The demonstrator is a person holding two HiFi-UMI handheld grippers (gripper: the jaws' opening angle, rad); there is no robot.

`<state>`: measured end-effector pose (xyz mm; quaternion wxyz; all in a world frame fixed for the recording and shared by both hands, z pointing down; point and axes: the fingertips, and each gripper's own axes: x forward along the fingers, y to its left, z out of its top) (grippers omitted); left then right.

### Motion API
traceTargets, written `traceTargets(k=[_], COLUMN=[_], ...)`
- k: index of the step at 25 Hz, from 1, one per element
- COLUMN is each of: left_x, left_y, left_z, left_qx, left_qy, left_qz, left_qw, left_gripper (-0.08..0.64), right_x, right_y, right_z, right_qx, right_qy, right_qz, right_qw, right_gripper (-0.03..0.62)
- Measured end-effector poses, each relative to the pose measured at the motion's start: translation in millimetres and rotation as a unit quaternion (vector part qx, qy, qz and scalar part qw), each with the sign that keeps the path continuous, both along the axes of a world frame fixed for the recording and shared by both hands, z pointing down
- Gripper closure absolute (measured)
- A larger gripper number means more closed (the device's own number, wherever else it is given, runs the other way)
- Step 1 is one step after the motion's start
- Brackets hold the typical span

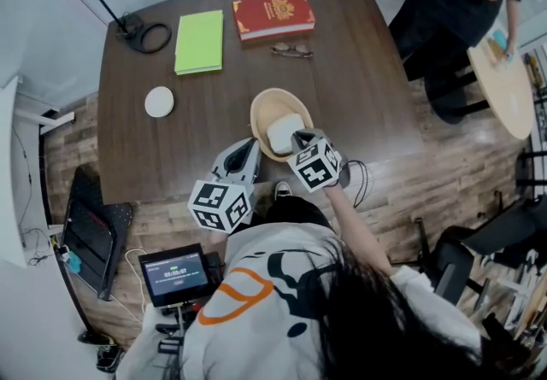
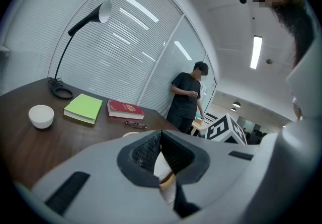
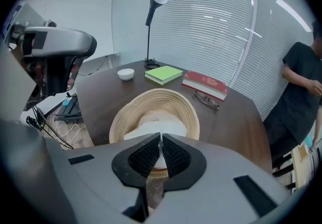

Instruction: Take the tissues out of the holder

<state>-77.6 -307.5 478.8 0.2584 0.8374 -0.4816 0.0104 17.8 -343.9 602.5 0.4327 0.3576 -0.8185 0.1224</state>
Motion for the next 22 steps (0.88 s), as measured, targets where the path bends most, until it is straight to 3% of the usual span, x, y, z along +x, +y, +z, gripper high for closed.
traceTargets(k=[13, 22], left_x=[13, 35], left_y=[-4, -5], left_z=[-1, -4], left_qx=[0.004, 0.005], left_qy=[0.0, 0.0], left_qz=[0.021, 0.051], left_qw=[0.9998, 0.9987], left_gripper=[0.56, 0.56], right_x=[-1, 26], right_y=[-7, -11], right_z=[-48, -94], right_qx=[0.024, 0.057], right_qy=[-0.066, -0.112], right_qz=[0.021, 0.065], right_qw=[0.997, 0.99], right_gripper=[0.575, 0.574])
